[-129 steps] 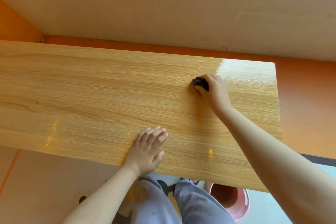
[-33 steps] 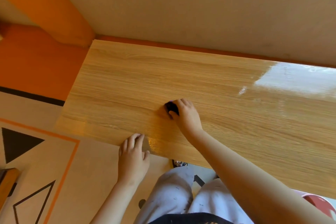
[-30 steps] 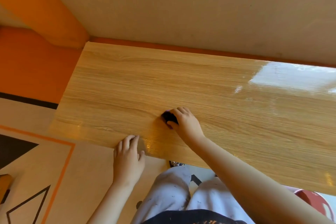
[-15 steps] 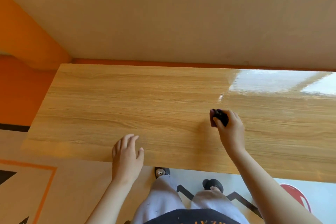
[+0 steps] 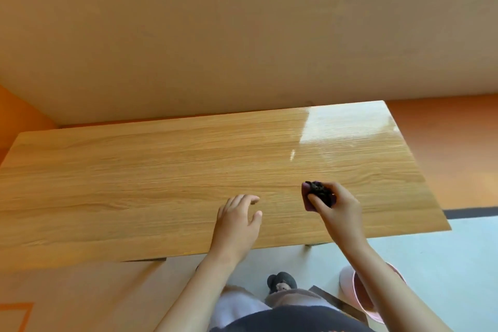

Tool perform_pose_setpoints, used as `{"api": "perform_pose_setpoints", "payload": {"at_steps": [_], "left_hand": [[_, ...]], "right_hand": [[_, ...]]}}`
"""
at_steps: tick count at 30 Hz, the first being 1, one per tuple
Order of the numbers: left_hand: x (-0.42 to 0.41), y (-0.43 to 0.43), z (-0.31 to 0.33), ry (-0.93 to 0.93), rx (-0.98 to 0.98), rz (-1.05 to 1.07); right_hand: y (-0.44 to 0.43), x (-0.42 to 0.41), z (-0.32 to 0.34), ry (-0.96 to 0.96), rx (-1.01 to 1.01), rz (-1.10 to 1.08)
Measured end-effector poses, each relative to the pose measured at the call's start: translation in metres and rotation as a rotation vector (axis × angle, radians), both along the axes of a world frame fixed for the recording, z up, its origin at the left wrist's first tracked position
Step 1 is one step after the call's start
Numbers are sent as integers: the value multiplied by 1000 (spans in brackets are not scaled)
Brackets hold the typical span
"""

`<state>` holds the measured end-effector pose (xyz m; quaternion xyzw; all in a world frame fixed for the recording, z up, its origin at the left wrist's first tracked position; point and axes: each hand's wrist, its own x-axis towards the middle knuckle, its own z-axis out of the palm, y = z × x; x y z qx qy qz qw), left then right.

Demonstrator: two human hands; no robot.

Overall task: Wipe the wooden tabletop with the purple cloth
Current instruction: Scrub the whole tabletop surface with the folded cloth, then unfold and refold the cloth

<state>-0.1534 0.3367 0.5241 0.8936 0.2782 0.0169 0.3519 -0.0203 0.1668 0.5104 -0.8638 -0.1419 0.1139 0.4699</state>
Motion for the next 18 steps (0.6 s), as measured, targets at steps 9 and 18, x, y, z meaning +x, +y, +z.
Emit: {"api": "perform_pose_setpoints", "payload": {"at_steps": [9,18], "left_hand": [[39,-51,24,74,-368,-273],[70,-53,54,27,-741,-350]], "right_hand": [[-48,-14,10,417,247,109],[-65,-14,47,866,721,37]]}}
